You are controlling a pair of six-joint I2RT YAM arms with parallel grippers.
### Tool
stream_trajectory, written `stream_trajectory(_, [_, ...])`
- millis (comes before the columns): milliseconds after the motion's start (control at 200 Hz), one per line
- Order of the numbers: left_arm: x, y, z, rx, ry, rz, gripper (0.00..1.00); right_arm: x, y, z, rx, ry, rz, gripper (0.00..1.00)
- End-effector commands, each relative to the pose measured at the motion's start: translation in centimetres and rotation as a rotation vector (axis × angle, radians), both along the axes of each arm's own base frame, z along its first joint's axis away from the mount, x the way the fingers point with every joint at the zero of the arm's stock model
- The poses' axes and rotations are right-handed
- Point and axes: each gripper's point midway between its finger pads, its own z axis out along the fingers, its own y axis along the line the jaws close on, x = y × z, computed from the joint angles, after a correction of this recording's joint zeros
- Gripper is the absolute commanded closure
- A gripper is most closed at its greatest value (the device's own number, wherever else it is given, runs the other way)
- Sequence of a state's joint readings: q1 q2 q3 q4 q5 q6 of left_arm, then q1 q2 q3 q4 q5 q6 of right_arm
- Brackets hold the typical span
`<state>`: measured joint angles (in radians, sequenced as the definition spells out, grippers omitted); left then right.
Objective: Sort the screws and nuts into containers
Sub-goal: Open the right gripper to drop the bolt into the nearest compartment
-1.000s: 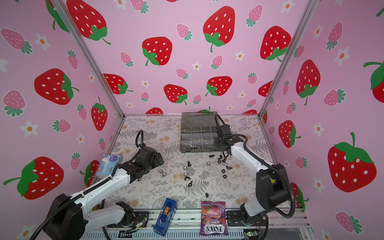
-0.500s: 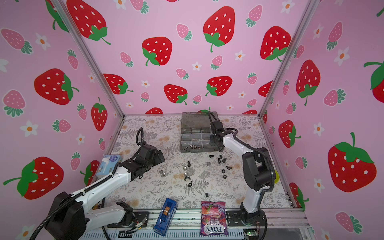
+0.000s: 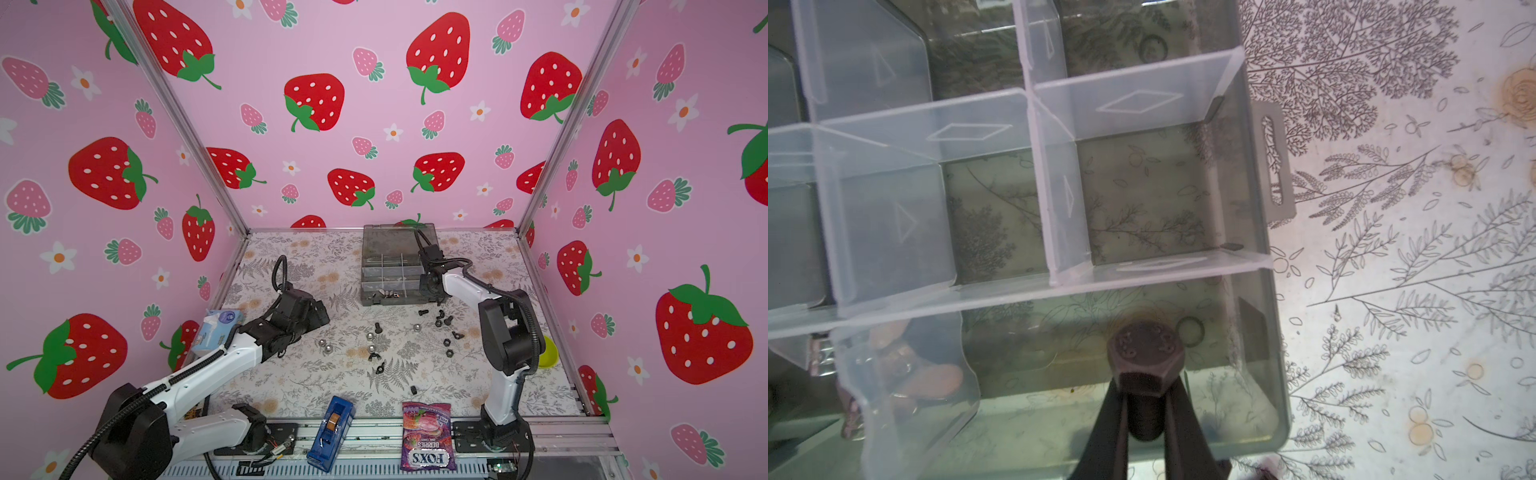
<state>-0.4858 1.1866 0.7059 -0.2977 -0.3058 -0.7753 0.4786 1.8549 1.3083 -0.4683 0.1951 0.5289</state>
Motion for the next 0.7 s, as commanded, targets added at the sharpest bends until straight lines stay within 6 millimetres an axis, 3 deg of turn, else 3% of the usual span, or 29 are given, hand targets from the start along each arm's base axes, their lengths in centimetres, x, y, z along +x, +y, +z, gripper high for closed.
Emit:
stream_trajectory(0, [0.4,0.4,0.8,0.011,-0.007,0.025,0.01,0.3,-0.4,0.3,-0.018,-0.010,-0.008,0.81])
stream_trajectory(150, [0.3,0.5,0.9,0.009,-0.014,0.029,0.01,0.0,-0.5,1.0,-0.012,-0.025,-0.010,0.66])
stream_trajectory(375, [0.1,0.9,1.3,0.018,-0.024,0.033,0.01,-0.9,-0.8,3.1,0.035,-0.079,-0.037,0.63])
stream_trajectory(555, [-0.2,1.3,1.6,0.020,-0.038,0.043,0.01,-3.3,-0.3,4.2,0.084,-0.103,-0.051,0.60])
stream_trajectory(695, [-0.3,1.7,1.8,0.026,-0.045,0.053,0.01,-5.9,0.8,3.2,0.106,-0.083,-0.021,0.58])
